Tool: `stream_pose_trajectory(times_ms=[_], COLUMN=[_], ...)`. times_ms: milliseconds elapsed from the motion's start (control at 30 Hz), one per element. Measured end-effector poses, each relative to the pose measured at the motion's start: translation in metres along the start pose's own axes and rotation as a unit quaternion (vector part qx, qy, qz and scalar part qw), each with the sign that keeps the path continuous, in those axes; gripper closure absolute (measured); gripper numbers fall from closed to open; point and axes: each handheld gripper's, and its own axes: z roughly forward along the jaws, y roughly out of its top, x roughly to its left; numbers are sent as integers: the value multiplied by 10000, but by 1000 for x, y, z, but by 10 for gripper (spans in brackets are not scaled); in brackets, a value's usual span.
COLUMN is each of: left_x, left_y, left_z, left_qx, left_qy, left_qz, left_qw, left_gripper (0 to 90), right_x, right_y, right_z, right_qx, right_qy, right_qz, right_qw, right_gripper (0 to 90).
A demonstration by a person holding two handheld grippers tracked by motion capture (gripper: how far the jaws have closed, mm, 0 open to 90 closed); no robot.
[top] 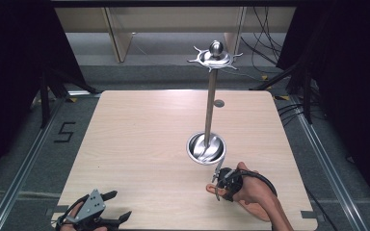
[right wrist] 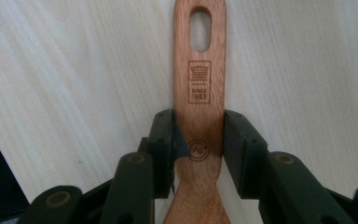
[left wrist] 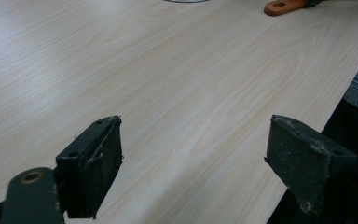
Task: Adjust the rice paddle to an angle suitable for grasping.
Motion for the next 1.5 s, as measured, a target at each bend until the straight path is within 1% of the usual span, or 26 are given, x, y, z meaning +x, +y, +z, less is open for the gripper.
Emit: stream_pose_trajectory(times_ms=[33,67,100,167,200,300,433,567,600,667,700,833,867,900,933,967,1000,1067,1100,1167,1200,1233,1300,1333,1467,1500], left_x=[0,1,-1,-1,-1,-1,-1,-1,0,1,1,-1,1,2,0,1,2,2,1,1,2,2,3,1,2,3], left_y=[0,1,0,0,0,0,0,0,0,0,0,0,1,1,1,1,1,1,1,1,1,1,1,1,1,1], left_z=[0,0,0,0,0,-1,-1,-1,-2,-2,-2,-1,-1,-2,-2,-2,-3,-2,-2,-2,-2,-2,-3,-2,-2,-3], left_qx=[-101,-54,-61,-93,-62,-50,-48,-68,-56,-1,-3,-115,-110,-21,-43,17,12,-60,21,11,-8,-8,-24,-7,-69,7], left_qy=[-4,-31,-30,-22,-34,-10,-30,-23,4,59,56,-17,-21,10,33,25,21,-8,30,47,44,44,46,51,20,43], left_qz=[86,98,-65,-79,-60,-22,-12,-32,-17,49,45,-89,67,127,9,72,152,135,67,67,121,121,213,97,142,228], left_qw=[9999,9999,10000,9999,10000,10000,10000,10000,10000,10000,10000,9999,9999,9999,10000,10000,9999,9999,10000,10000,9999,9999,9998,9999,9999,9997], left_gripper=[178,178,178,178,178,178,178,178,178,178,178,178,178,178,178,178,178,178,178,178,178,178,178,178,178,178], right_x=[2,1,0,0,-3,-2,-6,-11,-10,-13,-14,-19,-19,-20,-20,-19,-22,-22,-24,-23,-24,-24,-25,-27,-31,-31], right_y=[-2,-2,-3,-6,-8,-10,-15,-24,-26,-28,-33,-43,-43,-49,-49,-50,-55,-58,-59,-60,-64,-64,-67,-71,-75,-75], right_z=[-2,-3,-5,-8,-9,-14,-19,-32,-36,-38,-45,-57,-57,-63,-63,-65,-70,-73,-75,-76,-83,-83,-87,-93,-103,-103], right_qx=[18,20,-75,-164,-269,-354,-494,-965,-1028,-1094,-1264,-1615,-1615,-1778,-1778,-1832,-2038,-2067,-2170,-2261,-2366,-2366,-2561,-2806,-3241,-3241], right_qy=[-69,-125,-133,-141,-149,-129,-132,-194,-223,-268,-229,-254,-254,-348,-348,-274,-295,-420,-387,-313,-342,-342,-463,-565,-708,-708], right_qz=[189,133,125,269,89,338,290,357,555,462,670,743,743,857,857,941,977,1045,918,980,1124,1124,1176,1106,1292,1292], right_qw=[9998,9998,9998,9994,9995,9987,9983,9945,9929,9926,9895,9837,9837,9797,9797,9782,9737,9719,9711,9686,9645,9645,9584,9517,9345,9345], right_gripper=[662,663,663,663,663,663,663,669,669,669,669,669,669,669,669,669,669,669,669,669,669,669,669,669,669,669])
